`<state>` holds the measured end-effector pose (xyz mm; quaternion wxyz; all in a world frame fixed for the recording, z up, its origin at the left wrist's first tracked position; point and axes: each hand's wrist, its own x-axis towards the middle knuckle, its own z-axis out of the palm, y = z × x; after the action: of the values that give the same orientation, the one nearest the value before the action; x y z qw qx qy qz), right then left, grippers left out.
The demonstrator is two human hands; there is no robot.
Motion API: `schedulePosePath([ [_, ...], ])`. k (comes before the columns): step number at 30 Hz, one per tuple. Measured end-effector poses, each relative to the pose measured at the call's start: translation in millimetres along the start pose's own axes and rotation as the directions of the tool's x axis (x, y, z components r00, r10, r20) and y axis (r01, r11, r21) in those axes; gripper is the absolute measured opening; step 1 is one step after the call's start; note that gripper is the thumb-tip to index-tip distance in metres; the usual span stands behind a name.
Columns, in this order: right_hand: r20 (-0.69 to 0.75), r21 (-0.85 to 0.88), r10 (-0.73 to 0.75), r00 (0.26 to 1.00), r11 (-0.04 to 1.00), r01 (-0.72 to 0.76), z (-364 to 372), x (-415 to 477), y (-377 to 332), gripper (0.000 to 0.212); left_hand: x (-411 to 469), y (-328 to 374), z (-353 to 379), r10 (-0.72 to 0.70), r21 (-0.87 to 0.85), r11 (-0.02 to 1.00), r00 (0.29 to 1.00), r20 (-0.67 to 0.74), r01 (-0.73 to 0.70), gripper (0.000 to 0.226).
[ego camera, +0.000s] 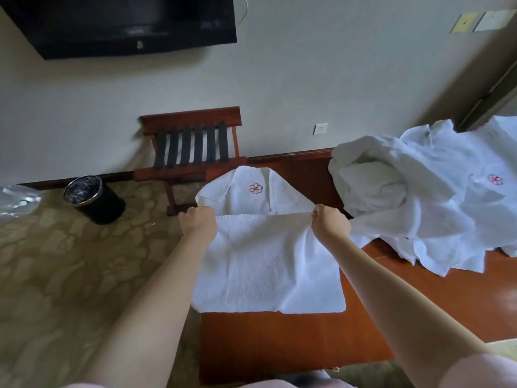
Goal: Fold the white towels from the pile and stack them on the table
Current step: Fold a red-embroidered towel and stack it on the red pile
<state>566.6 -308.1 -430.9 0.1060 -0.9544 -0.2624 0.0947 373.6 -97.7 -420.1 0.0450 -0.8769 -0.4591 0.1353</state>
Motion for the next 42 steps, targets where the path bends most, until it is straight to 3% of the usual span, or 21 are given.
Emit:
schedulePosePath([
  [5,0.143,-0.027,-0.031,0.989,0.999,0.035,11.6,28.5,0.4,0.022,26.1,10.8,7.1,0.015,0.009,1.0,0.998,0.054,-0.015,0.024],
  [8,0.175,-0.025,-0.05,0.983,0.998,0.055,18.3,43.4,-7.1,0.019,38.4,16.9,5.7,0.005,-0.013,1.0,0.991,0.133,-0.004,0.01],
  [11,0.18,-0.014,-0.045,0.983,0.999,0.049,24.4,61.3,-18.1,0.02,54.1,23.0,4.0,0.019,-0.093,0.996,0.982,0.186,-0.002,0.014],
  [17,0.228,0.075,-0.067,0.971,0.996,0.051,46.1,99.2,-43.5,0.033,106.8,22.5,15.4,0.115,-0.26,0.963,0.98,0.162,-0.07,0.014],
  [24,0.369,-0.088,-0.037,0.929,0.993,0.074,77.5,119.7,-72.0,0.07,159.7,40.8,42.2,0.119,-0.316,0.947,0.974,0.195,-0.053,0.022],
  [26,0.347,-0.097,-0.024,0.938,0.993,0.062,83.5,121.5,-72.9,0.067,165.3,46.6,47.6,0.1,-0.314,0.949,0.97,0.22,-0.027,0.027],
  [30,0.286,-0.008,-0.049,0.957,0.999,0.053,85.4,130.9,-68.1,0.025,172.0,52.6,52.8,0.014,-0.302,0.952,0.985,0.171,0.038,0.029],
  [33,0.165,0.072,-0.027,0.986,0.997,0.016,78.4,137.6,-62.6,0.009,179.0,49.5,53.0,-0.014,-0.277,0.959,0.989,0.145,0.054,0.023],
  [36,0.027,0.106,0.054,0.998,0.993,-0.056,63.8,151.6,-57.2,0.005,186.8,43.5,46.8,-0.045,-0.24,0.968,0.995,0.089,0.066,0.023],
  [42,-0.073,0.188,0.258,0.964,0.952,-0.24,39.4,194.5,-51.2,0.01,217.5,26.8,21.3,-0.195,-0.363,0.917,0.98,-0.039,0.168,0.026],
])
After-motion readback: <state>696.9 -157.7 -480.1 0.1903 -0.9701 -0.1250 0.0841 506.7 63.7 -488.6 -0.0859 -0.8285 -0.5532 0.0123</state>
